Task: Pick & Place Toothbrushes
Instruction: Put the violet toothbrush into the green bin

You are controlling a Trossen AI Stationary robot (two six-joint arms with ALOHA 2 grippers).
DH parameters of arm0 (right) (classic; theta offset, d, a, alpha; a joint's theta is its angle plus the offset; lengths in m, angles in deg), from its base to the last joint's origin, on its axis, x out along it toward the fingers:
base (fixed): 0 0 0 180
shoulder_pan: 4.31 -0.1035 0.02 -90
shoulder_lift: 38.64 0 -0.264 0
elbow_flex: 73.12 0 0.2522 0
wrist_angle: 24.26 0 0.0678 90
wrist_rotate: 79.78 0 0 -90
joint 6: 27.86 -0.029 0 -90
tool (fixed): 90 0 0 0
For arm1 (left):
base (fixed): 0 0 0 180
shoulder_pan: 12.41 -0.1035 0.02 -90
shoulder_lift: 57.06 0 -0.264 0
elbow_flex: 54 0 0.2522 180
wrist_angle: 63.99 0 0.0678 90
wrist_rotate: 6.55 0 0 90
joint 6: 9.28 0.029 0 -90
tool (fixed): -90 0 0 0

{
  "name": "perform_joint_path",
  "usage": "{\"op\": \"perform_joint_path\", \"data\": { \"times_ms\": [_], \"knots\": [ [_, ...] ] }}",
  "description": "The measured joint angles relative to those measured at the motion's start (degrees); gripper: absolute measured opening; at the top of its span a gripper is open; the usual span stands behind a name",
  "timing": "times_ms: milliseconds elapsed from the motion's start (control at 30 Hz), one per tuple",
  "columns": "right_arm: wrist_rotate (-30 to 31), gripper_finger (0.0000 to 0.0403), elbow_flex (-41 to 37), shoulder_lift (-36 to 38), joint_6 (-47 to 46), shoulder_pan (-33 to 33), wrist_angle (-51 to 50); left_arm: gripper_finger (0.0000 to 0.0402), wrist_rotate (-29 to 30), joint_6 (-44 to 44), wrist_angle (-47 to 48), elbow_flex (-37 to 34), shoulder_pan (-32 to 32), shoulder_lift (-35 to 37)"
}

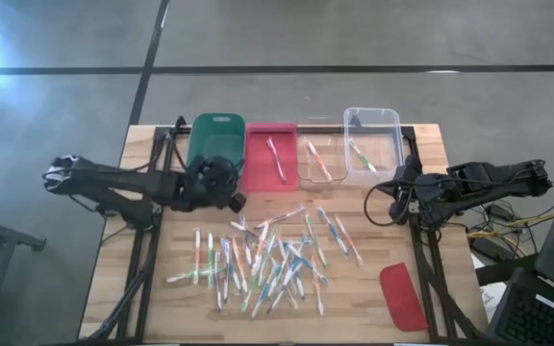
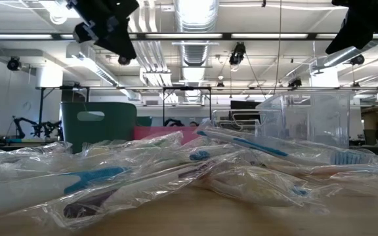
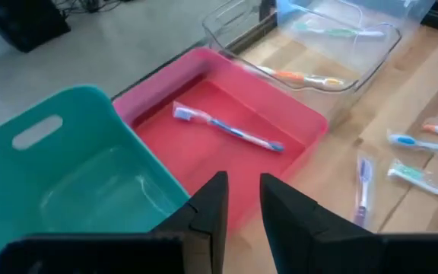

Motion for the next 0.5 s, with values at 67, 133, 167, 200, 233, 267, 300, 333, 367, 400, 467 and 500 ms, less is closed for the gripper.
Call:
{"op": "perform_joint_path", "data": {
  "times_ms": [67, 133, 167, 200, 233, 267, 300, 333, 367, 400, 467, 500],
  "knots": [
    [0.0, 0.0008, 0.0, 0.0, 0.0, 0.0, 0.0, 0.0083, 1.2, -2.7, 2.8, 0.0, 2.9, -0.4],
    [0.0, 0.0008, 0.0, 0.0, 0.0, 0.0, 0.0, 0.0083, 2.5, -5.2, 5.2, 0.0, 6.0, -0.9],
    [0.0, 0.0008, 0.0, 0.0, 0.0, 0.0, 0.0, 0.0083, 3.3, -5.9, 6.1, 0.0, 7.4, -1.2],
    [0.0, 0.0008, 0.0, 0.0, 0.0, 0.0, 0.0, 0.0083, 3.8, -6.1, 6.9, -0.1, 8.8, -1.4],
    [0.0, 0.0008, 0.0, 0.0, 0.0, 0.0, 0.0, 0.0083, 4.0, -5.2, 7.4, -0.1, 9.9, -1.6],
    [0.0, 0.0008, 0.0, 0.0, 0.0, 0.0, 0.0, 0.0083, 3.8, -3.2, 8.1, -0.1, 11.0, -1.8],
    [0.0, 0.0008, 0.0, 0.0, 0.0, 0.0, 0.0, 0.0083, 3.6, -0.3, 8.9, -0.1, 12.0, -2.0],
    [0.0, 0.0008, 0.0, 0.0, 0.0, 0.0, 0.0, 0.0083, 3.3, 3.0, 9.7, -0.1, 12.9, -2.1],
    [0.0, 0.0008, 0.0, 0.0, 0.0, 0.0, 0.0, 0.0083, 2.5, 6.1, 10.9, -0.1, 13.6, -2.2],
    [0.0, 0.0008, 0.0, 0.0, 0.0, 0.0, 0.0, 0.0083, 1.4, 9.3, 12.0, -0.1, 14.2, -2.2],
    [0.0, 0.0008, 0.0, 0.0, 0.0, 0.0, 0.0, 0.0083, -1.9, 15.4, 13.8, -0.1, 14.8, -2.3],
    [0.0, 0.0008, 0.0, 0.0, 0.0, 0.0, 0.0, 0.0083, -3.8, 16.4, 14.3, -0.2, 15.0, -2.3]
  ]
}}
